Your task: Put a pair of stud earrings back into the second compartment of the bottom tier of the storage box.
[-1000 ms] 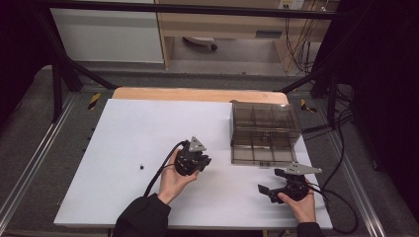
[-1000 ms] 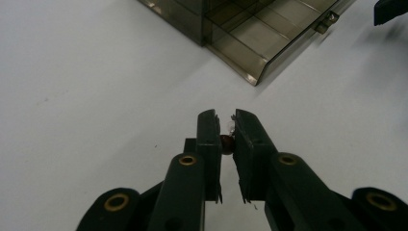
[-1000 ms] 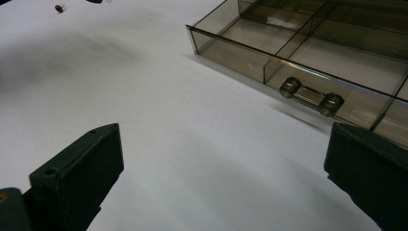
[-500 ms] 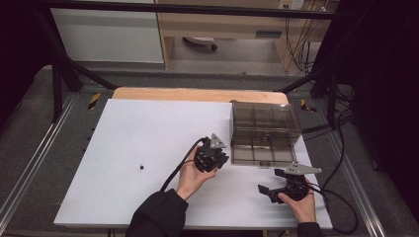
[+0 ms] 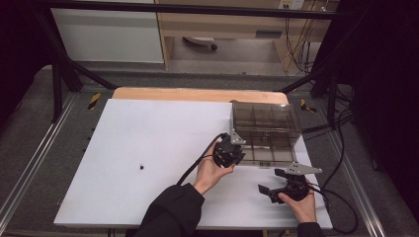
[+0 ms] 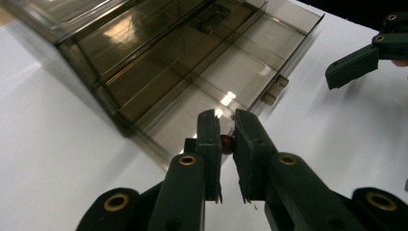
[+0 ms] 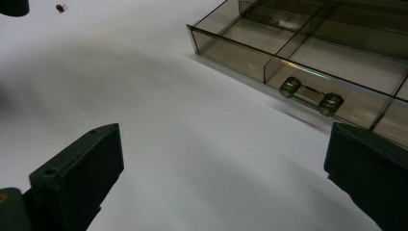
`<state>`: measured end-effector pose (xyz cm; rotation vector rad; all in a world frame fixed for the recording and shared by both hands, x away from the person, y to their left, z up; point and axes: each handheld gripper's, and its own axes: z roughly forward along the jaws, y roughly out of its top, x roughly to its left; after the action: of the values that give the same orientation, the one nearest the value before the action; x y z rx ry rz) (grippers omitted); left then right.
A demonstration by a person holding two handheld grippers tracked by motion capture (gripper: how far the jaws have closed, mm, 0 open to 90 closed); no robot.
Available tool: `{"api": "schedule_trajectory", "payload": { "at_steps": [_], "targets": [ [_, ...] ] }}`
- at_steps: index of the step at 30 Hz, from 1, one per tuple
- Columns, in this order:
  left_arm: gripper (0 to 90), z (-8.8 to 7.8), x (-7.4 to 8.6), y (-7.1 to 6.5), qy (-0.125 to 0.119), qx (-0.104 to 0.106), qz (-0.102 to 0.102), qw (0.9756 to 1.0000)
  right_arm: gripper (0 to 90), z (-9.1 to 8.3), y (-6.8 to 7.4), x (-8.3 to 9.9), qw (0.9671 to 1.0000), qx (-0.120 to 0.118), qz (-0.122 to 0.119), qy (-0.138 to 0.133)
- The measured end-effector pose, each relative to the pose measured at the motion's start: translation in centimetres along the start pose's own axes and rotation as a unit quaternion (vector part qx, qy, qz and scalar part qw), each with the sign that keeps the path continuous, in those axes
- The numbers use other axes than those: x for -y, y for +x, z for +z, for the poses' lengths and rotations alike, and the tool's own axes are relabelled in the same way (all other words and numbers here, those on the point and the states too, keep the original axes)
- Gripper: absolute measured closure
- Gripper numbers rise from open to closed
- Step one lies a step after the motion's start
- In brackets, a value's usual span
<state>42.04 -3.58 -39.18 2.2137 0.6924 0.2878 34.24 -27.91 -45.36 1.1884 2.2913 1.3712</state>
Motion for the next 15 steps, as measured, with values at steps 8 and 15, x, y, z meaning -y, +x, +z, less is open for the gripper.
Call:
{"api": "schedule_trajectory", "payload": {
  "at_steps": [8,15],
  "targets": [
    [80.9,2.1,-1.4,-0.9,0.007,0.004,0.009,0.9999,0.7,0.1,0.0,0.0,1.0000,0.000,0.000,0.003],
    [80.9,4.6,-2.5,-1.4,0.011,0.005,0.010,0.9999,0.7,0.1,0.0,0.0,1.0000,0.000,-0.002,0.001]
  ]
}}
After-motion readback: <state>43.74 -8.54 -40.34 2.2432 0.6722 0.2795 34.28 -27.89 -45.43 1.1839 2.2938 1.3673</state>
